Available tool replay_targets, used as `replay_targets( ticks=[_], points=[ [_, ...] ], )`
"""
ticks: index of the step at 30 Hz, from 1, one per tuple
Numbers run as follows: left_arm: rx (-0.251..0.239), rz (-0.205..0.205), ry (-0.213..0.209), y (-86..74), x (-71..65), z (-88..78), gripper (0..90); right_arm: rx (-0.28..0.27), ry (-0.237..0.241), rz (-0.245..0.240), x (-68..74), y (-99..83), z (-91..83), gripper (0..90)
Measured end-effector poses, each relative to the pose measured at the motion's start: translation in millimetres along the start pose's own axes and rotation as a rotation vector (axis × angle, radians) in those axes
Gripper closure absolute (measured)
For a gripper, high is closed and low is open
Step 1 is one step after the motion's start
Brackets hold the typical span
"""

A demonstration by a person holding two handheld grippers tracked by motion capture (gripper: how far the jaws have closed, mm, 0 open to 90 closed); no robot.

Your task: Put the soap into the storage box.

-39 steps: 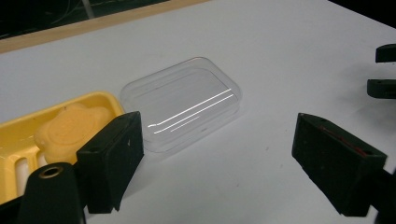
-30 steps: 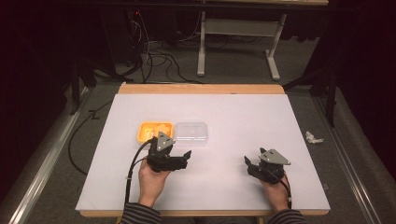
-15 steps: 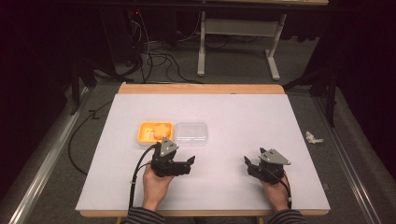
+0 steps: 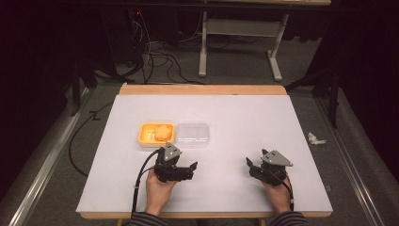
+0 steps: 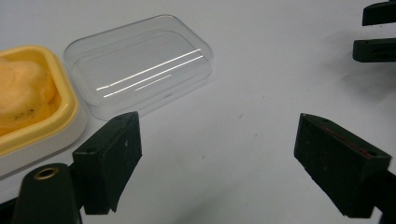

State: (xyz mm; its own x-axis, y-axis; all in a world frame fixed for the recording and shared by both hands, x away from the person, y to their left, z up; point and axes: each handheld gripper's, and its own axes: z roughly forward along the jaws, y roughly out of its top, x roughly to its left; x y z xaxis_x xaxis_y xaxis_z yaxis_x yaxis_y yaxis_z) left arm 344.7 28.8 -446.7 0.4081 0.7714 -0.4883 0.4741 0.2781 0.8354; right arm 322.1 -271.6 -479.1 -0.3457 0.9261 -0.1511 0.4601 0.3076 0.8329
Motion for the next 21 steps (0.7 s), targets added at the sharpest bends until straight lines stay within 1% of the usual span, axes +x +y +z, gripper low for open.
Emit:
replay_targets(
  ticks=[2, 6, 9, 10, 11, 12, 14, 16, 21],
  points=[
    [0.005, 0.005, 0.004, -3.0, 0.4, 1.2, 15.9, 0.002, 0.0, 0.002, 0.1, 0.0, 0.1, 30.9],
    [0.016, -0.006, 0.013, -8.6, 3.1, 4.3, 15.9, 0.002, -0.001, 0.003, 0.2, 0.0, 0.1, 31.1],
    [0.023, -0.007, 0.019, -11.7, 5.1, 6.3, 16.0, -0.005, 0.002, 0.007, -1.4, -0.1, 0.0, 31.4],
    [0.018, -0.014, 0.02, -12.8, 5.3, 7.4, 16.1, -0.004, 0.002, 0.01, -1.4, -0.1, 0.1, 31.5],
    [0.024, -0.004, 0.023, -13.6, 6.4, 7.6, 16.1, -0.004, 0.002, 0.01, -1.4, -0.1, 0.1, 31.5],
    [0.024, -0.01, 0.025, -14.7, 6.8, 8.6, 16.1, -0.005, 0.004, 0.008, -1.2, -0.1, 0.3, 31.5],
    [0.026, -0.006, 0.03, -16.7, 7.9, 10.0, 16.1, 0.0, 0.0, 0.004, -0.7, 0.0, 0.2, 31.5],
    [0.026, -0.004, 0.033, -18.1, 9.1, 11.0, 16.1, -0.006, -0.001, 0.007, -0.9, -0.1, 0.7, 31.5],
    [0.03, 0.0, 0.044, -21.2, 12.7, 13.7, 16.2, 0.0, -0.001, 0.01, -1.3, 0.1, 0.5, 31.5]
  ],
)
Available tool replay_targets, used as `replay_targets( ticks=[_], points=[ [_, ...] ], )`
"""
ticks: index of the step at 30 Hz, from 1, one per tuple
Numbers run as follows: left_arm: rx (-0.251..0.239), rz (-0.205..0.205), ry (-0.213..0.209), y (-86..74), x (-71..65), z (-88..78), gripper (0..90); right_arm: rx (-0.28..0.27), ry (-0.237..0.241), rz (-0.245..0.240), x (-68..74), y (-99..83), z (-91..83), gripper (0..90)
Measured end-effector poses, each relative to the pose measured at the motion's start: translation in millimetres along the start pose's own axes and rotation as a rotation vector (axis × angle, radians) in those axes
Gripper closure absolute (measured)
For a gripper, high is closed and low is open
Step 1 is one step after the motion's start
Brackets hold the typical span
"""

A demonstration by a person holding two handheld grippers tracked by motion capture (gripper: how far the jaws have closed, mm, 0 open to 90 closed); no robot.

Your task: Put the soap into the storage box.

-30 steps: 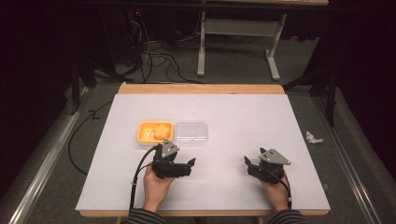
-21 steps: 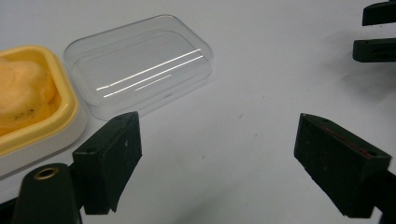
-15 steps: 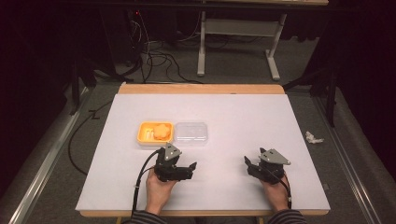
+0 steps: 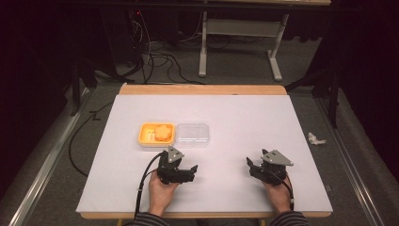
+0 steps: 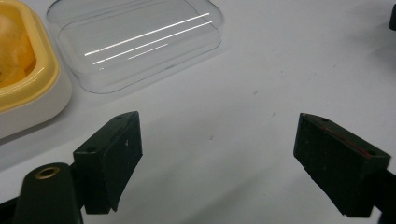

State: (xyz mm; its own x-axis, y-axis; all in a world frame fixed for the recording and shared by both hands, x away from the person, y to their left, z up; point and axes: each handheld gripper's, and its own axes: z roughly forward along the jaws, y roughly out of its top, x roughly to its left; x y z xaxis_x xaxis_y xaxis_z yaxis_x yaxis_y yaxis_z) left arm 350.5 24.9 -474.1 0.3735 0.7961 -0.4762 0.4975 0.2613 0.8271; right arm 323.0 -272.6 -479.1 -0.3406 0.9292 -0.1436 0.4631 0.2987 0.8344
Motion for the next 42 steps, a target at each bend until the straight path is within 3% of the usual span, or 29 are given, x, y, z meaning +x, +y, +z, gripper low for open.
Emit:
replay_targets(
  ticks=[19, 31, 42],
  points=[
    [-0.032, 0.032, 0.032, -9.1, 5.1, 16.0, 16.7, 0.004, 0.001, 0.007, -0.4, 0.0, -0.3, 31.3],
    [-0.085, -0.013, 0.055, -6.9, 11.0, 16.1, 18.4, -0.002, 0.004, 0.013, -0.9, -0.1, -0.5, 31.3],
    [-0.096, 0.022, 0.052, -9.7, 9.0, 14.0, 20.5, -0.003, -0.002, 0.011, -0.7, -0.4, -0.8, 31.0]
  ],
)
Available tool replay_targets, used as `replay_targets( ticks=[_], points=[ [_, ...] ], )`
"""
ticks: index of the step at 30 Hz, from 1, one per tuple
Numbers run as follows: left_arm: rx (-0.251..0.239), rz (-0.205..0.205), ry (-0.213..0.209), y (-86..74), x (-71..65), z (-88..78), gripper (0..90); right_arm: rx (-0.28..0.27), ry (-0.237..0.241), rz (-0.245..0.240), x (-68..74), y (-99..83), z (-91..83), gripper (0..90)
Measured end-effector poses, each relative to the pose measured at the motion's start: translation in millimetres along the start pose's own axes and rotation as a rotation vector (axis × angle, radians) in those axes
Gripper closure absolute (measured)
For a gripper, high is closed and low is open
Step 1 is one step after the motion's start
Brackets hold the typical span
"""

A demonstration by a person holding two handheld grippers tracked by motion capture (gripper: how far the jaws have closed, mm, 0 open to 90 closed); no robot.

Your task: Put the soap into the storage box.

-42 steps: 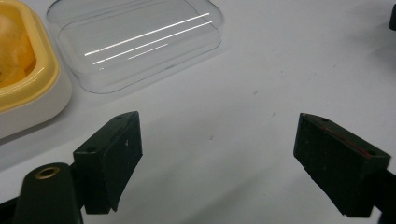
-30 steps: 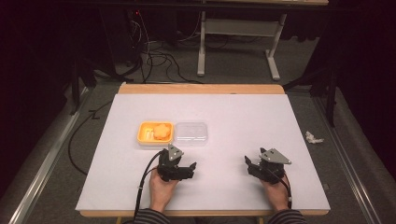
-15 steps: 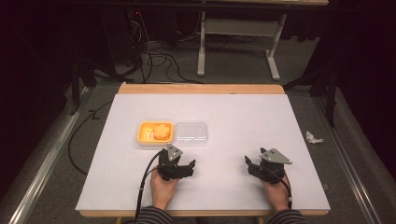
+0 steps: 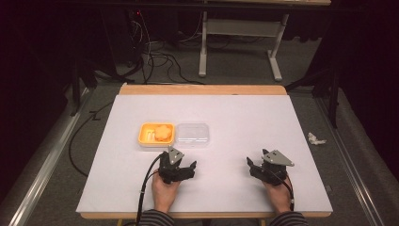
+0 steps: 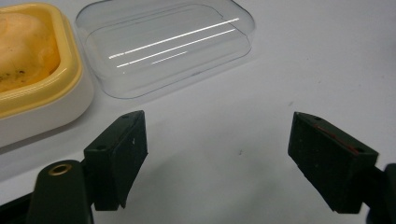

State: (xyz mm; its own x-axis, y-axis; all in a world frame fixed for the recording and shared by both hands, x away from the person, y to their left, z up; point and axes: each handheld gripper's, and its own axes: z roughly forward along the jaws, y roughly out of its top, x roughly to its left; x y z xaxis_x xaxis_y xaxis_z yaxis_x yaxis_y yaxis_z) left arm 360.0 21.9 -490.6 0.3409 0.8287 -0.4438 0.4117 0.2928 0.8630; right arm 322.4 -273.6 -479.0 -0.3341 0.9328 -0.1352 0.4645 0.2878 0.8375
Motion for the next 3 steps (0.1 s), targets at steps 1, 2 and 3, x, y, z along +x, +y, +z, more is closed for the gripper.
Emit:
replay_targets(
  ticks=[1, 2, 3],
  points=[
    [-0.002, -0.004, 0.0, 0.0, 0.0, 0.3, 20.6, 0.0, 0.0, 0.0, 0.0, 0.0, 0.0, 31.0],
    [0.0, -0.003, 0.001, 0.1, 0.1, 0.3, 20.6, 0.0, 0.001, -0.001, 0.0, 0.0, 0.0, 31.0],
    [0.001, -0.004, 0.003, 0.1, 0.3, 0.4, 20.6, 0.0, 0.001, -0.001, 0.0, 0.0, 0.0, 31.0]
  ],
)
